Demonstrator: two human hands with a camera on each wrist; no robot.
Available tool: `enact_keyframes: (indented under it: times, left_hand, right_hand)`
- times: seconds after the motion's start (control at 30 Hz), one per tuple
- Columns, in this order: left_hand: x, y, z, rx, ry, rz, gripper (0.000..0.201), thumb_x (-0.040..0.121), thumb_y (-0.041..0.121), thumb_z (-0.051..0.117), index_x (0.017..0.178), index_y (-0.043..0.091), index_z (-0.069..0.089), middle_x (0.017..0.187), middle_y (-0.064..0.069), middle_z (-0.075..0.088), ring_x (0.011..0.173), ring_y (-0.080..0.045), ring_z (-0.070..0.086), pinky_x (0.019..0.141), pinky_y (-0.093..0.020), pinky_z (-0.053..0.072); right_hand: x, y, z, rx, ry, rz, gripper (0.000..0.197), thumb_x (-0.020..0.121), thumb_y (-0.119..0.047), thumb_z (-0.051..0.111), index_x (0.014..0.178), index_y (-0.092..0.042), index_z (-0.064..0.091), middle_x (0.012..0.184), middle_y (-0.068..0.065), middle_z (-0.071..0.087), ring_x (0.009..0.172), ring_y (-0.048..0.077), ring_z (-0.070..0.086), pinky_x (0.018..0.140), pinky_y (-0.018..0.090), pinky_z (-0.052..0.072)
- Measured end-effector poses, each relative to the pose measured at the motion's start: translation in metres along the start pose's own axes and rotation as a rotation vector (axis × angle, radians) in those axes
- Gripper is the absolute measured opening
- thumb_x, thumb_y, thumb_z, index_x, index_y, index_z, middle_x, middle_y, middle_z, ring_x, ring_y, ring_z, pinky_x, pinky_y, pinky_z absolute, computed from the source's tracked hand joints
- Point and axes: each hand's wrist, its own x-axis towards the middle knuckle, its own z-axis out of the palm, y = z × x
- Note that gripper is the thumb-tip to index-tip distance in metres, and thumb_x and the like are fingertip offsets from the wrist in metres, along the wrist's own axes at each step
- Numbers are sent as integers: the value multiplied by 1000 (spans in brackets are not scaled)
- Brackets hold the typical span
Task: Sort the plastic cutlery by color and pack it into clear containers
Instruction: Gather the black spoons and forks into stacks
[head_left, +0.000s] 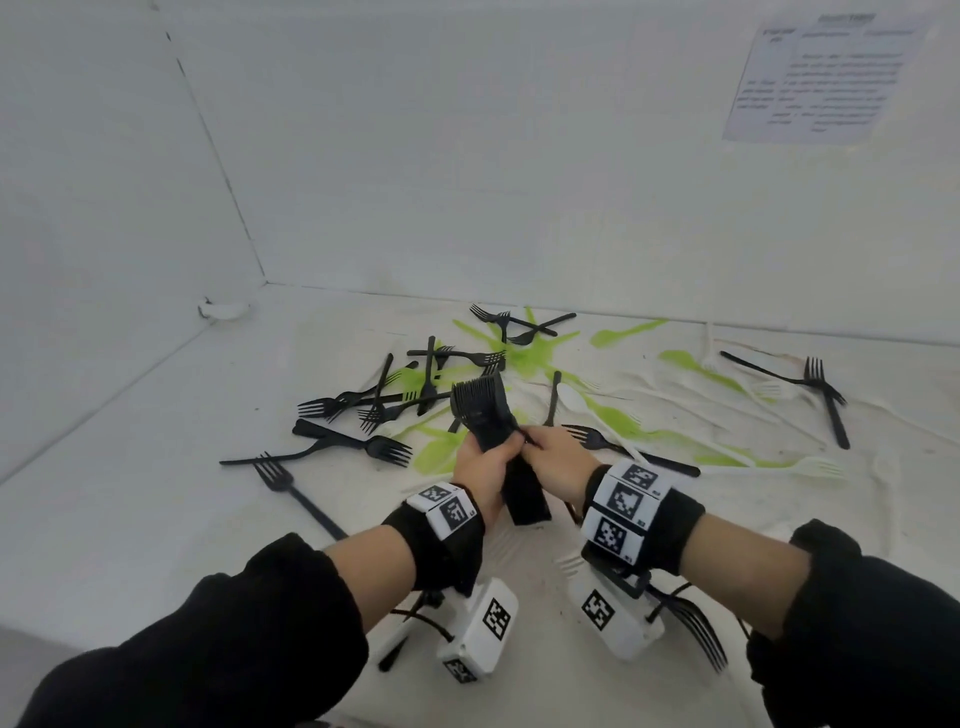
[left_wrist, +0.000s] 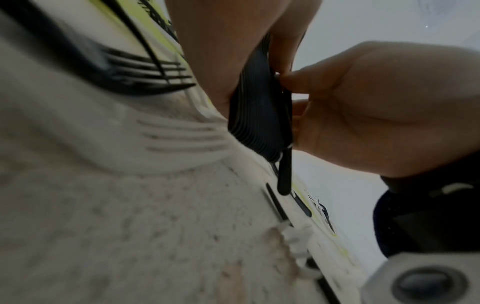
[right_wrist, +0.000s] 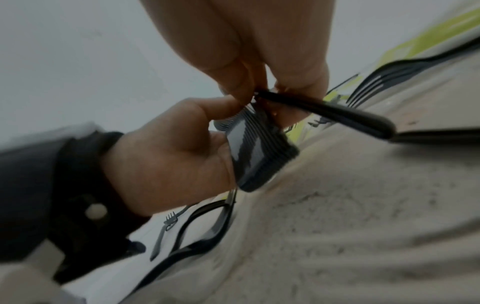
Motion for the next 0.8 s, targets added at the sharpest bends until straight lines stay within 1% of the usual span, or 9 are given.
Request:
enact_keyframes:
  times: [0.07,0.17,0.23,0.37,0.43,0.53,0.67,0.73,0.8]
  left_hand:
    - [0,0,-8,-5,9,-5,21,90,-2,53,111,1,54,94,-17,63,80,-26,63,68,-34,55]
    - [3,3,-18,-30,25,-6,14,90,-2,55,103,3,56,93,-19,63,79,-29,62,75,-42,55]
    - [4,7,-23,-31,35,11,10,89,-3,55,92,6,54,82,-14,59,69,-24,59,66,-36,55]
    - [1,10,-26,4,-13,17,11,90,-2,55,95,7,53,82,-11,58,68,-23,59,55,-31,55]
    - [-3,8,-26,24,-41,38,12,89,-2,56,98,5,55,89,-13,62,77,-24,62,61,-31,56]
    - [-7,5,-28,38,-70,53,13,88,-2,57,96,8,58,93,-14,65,84,-24,64,74,-34,56]
    - [-11,3,-30,43,-75,25,14,90,-2,54,98,10,57,89,-11,63,76,-20,62,68,-28,55]
    - [-14,4,-26,7,-80,-25,13,94,2,48,102,9,56,84,-10,62,73,-21,60,74,-36,51]
    - [-16,3,-20,-20,-89,-50,14,95,2,46,104,8,56,84,-10,63,70,-20,61,74,-38,51]
  right_hand:
    - [-4,-4,0,23,-34,-25,33,92,-2,43,121,-2,58,93,11,63,96,24,56,81,28,44]
    - [-8,-8,3,169,56,-4,39,92,-2,49,130,-7,51,77,3,56,73,18,57,67,22,50]
    - [-6,-9,4,317,153,50,34,90,-1,52,124,-4,52,71,1,49,58,13,51,55,21,50]
    - [-1,-18,2,182,103,39,21,95,-11,44,107,0,58,74,7,54,63,18,54,62,31,53]
    - [2,-19,5,11,34,-3,32,96,-12,36,112,4,58,95,19,60,84,28,58,83,41,51]
    - [0,-16,9,-87,-24,-46,35,95,-13,35,119,-7,60,111,18,59,102,32,57,94,36,46]
    - [-5,-7,-1,83,-17,-46,29,93,-10,49,119,-12,62,80,-5,58,77,11,53,77,24,46]
    - [-9,-5,-8,166,40,-31,29,88,-6,59,117,-9,61,72,-5,58,64,7,54,62,16,45]
    - [-12,-5,-12,215,40,-22,24,86,-3,59,109,-6,62,68,-2,58,57,10,55,55,18,46]
